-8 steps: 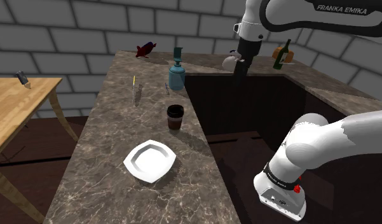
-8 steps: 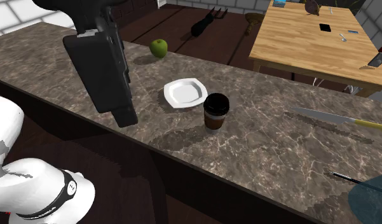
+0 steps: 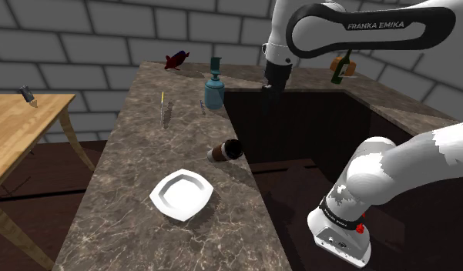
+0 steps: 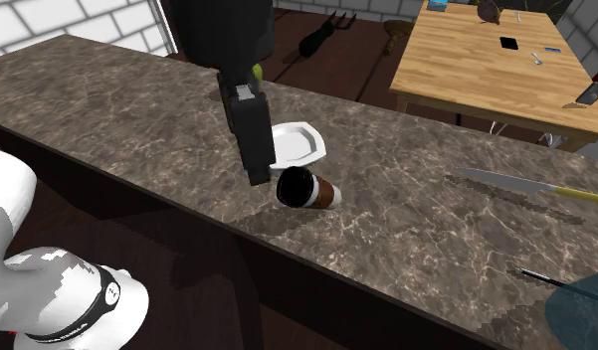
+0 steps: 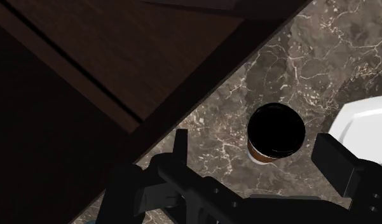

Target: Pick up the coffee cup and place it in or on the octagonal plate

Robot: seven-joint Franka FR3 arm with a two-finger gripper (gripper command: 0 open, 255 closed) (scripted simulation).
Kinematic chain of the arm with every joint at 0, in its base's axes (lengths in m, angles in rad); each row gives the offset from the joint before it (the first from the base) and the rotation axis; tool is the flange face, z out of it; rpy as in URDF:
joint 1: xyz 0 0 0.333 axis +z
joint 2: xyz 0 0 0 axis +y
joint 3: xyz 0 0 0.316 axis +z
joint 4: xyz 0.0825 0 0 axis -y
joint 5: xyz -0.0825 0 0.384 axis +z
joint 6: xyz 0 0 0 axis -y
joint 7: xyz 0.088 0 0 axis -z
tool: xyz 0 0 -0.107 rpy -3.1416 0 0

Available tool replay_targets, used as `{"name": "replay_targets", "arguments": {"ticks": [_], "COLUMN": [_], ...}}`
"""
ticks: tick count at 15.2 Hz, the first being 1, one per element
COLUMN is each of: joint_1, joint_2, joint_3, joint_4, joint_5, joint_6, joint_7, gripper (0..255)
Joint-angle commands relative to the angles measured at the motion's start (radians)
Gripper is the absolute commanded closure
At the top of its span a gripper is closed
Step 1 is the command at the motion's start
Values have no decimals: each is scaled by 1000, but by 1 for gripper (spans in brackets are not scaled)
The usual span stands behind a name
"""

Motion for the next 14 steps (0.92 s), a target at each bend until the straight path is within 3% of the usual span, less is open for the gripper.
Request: {"name": "replay_targets", "arguments": {"ticks": [1,14], "joint_1": [5,20], "joint_2": [49,479], "joint_3": [22,148], "joint_4": [-7,114], "joint_5": [19,60], "joint_6": [61,408], "joint_7": [40,286], "gripper": [0,0]}}
